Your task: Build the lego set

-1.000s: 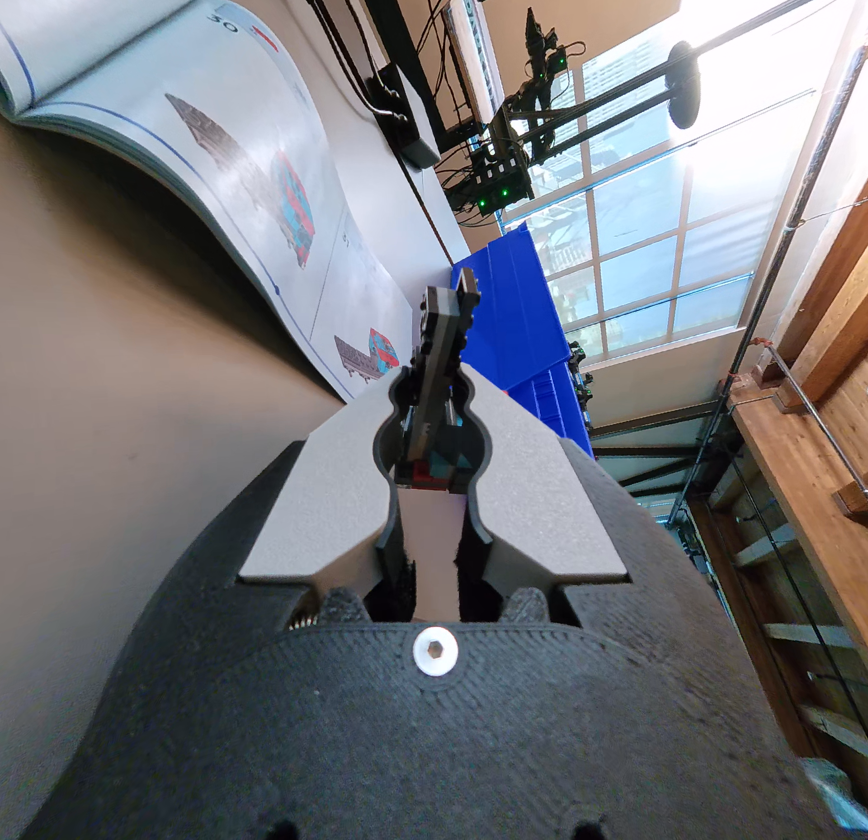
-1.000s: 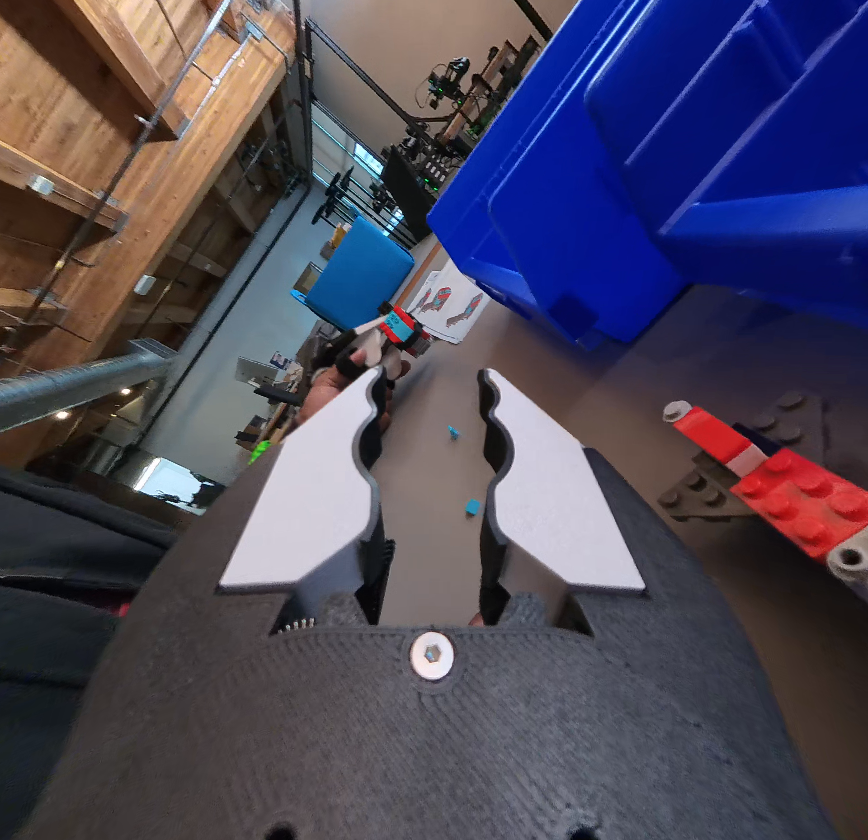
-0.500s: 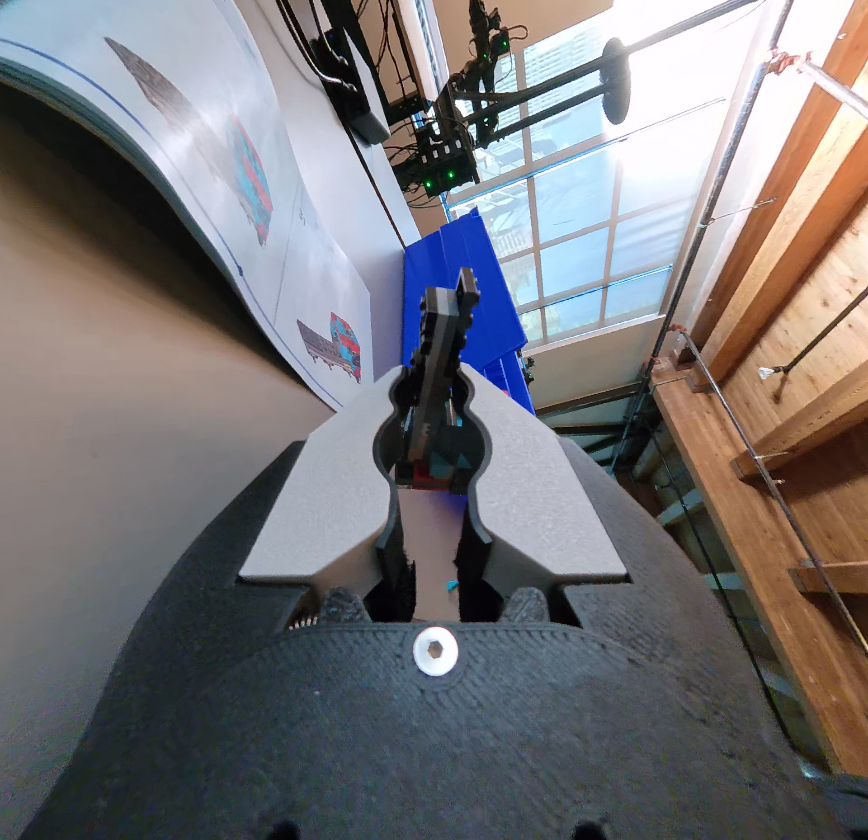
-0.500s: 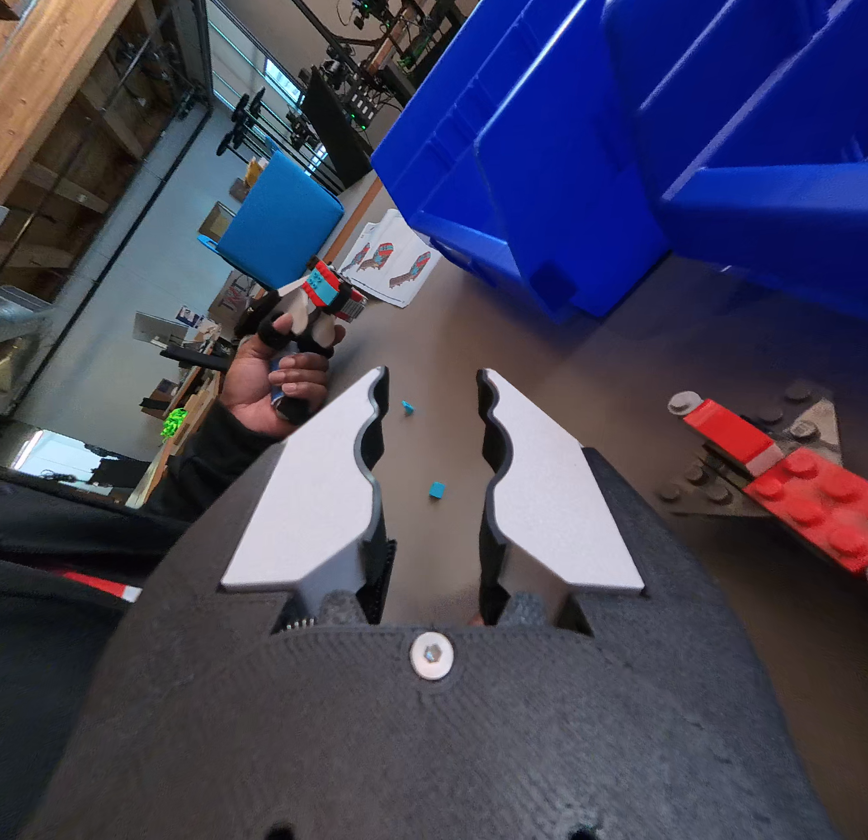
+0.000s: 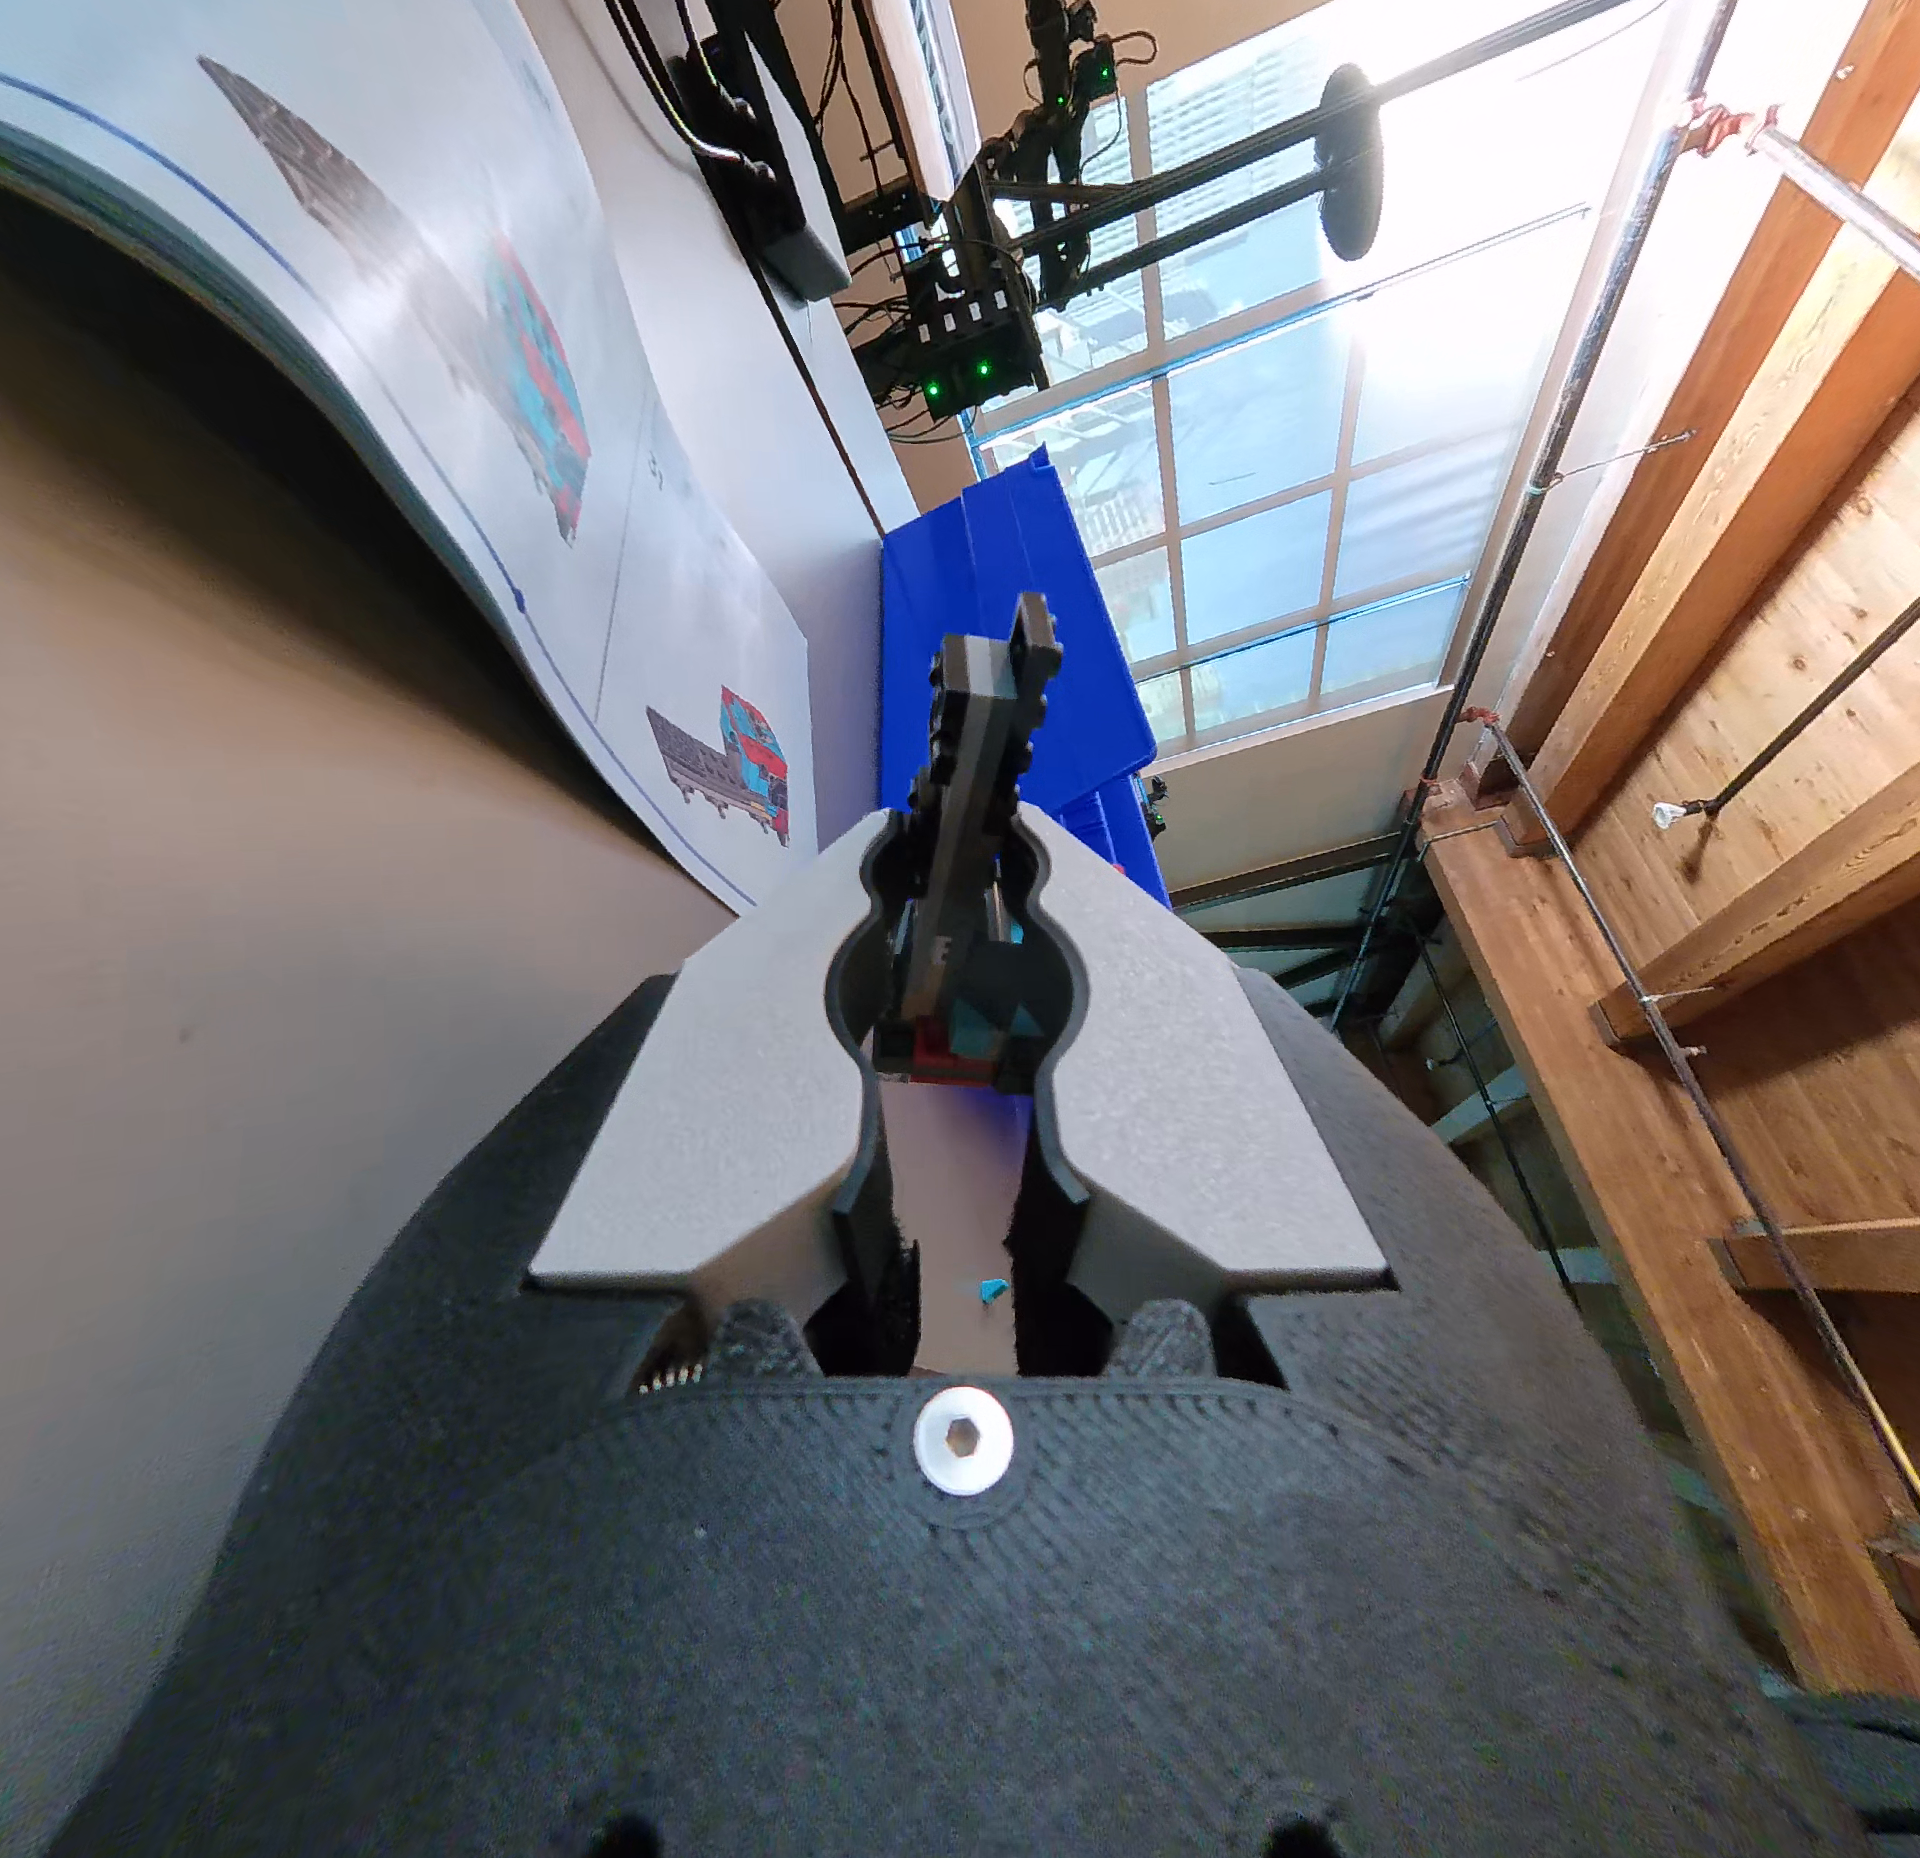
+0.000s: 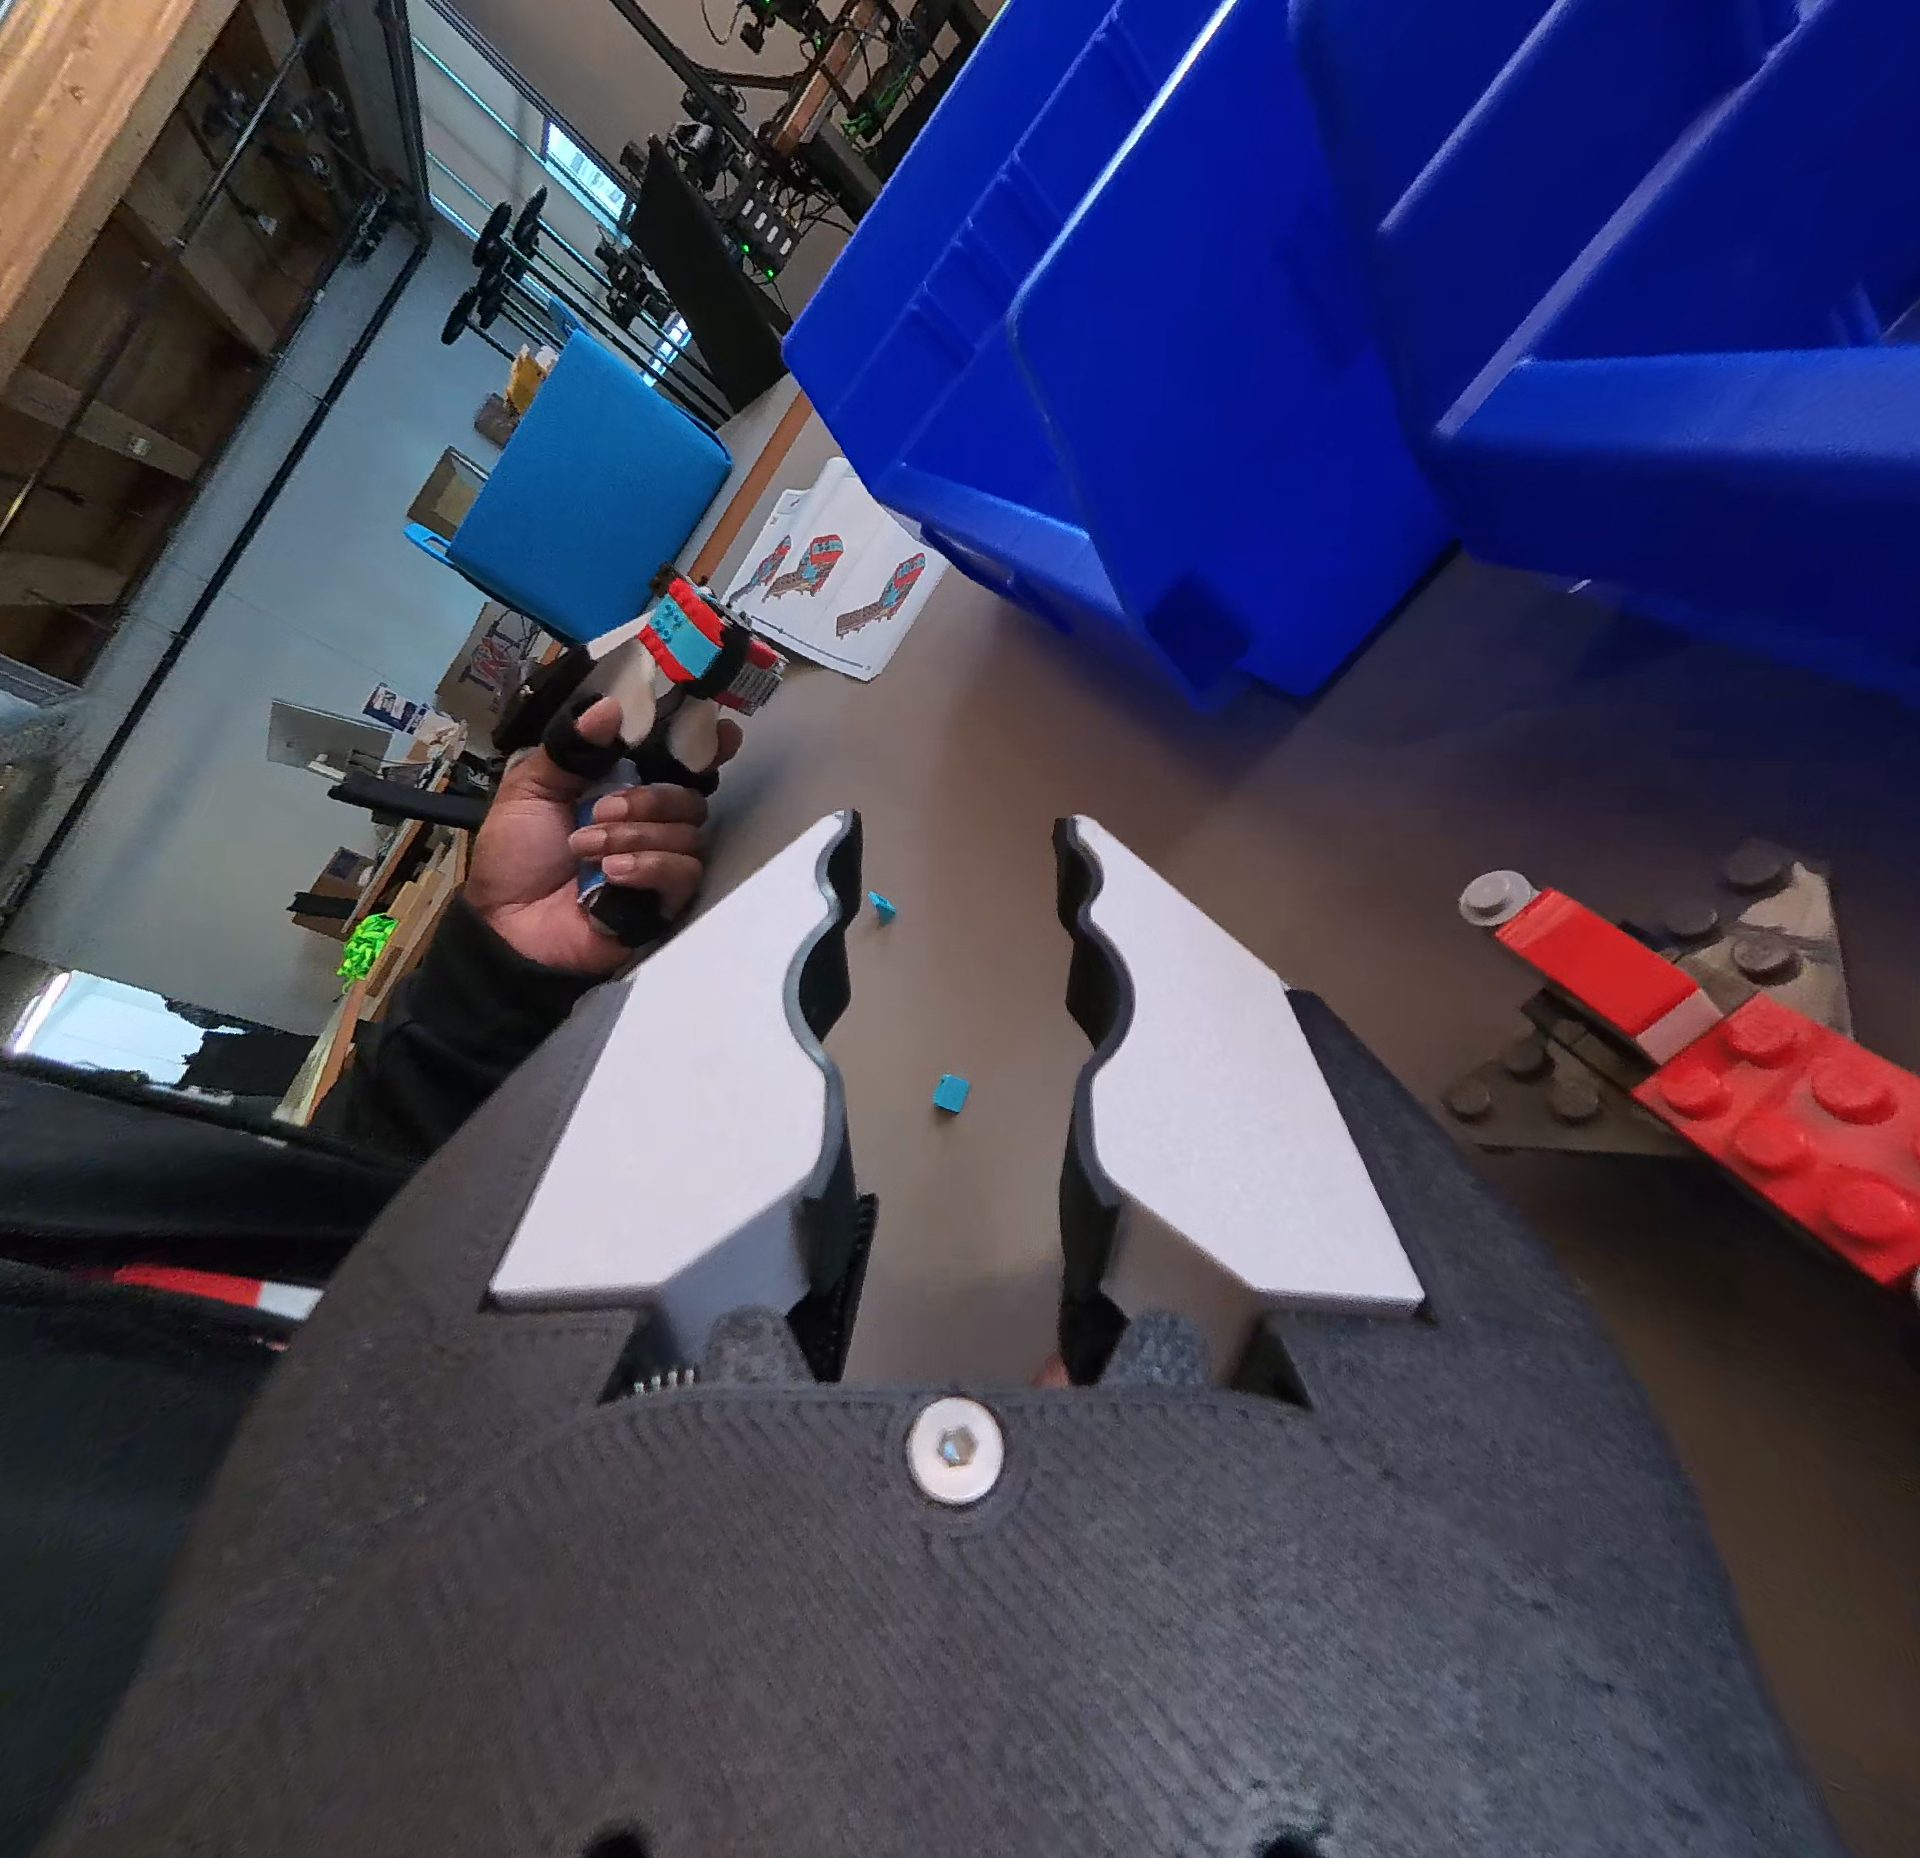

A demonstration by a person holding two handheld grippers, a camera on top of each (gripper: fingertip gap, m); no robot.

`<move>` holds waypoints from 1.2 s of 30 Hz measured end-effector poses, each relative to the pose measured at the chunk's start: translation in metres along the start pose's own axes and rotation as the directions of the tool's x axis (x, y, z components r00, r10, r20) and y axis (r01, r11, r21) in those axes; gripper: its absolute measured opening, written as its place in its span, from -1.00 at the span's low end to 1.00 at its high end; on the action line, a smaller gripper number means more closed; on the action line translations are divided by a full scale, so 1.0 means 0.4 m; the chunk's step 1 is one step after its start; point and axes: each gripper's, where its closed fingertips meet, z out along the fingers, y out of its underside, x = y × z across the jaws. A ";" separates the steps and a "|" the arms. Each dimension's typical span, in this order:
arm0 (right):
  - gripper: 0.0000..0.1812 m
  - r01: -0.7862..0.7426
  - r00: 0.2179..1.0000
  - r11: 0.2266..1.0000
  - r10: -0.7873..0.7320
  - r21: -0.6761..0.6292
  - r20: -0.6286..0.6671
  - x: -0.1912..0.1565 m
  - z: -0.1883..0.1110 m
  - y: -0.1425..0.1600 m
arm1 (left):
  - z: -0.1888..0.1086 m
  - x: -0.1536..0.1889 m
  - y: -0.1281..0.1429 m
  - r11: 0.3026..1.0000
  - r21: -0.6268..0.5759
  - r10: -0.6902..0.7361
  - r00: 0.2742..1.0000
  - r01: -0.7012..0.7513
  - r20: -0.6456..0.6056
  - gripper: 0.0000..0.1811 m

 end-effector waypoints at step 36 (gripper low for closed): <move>-0.59 0.044 0.947 0.999 -0.042 0.001 0.319 -0.119 -0.062 0.026 | -0.006 -0.033 -0.023 0.991 0.098 0.073 0.985 -0.090 0.158 -0.81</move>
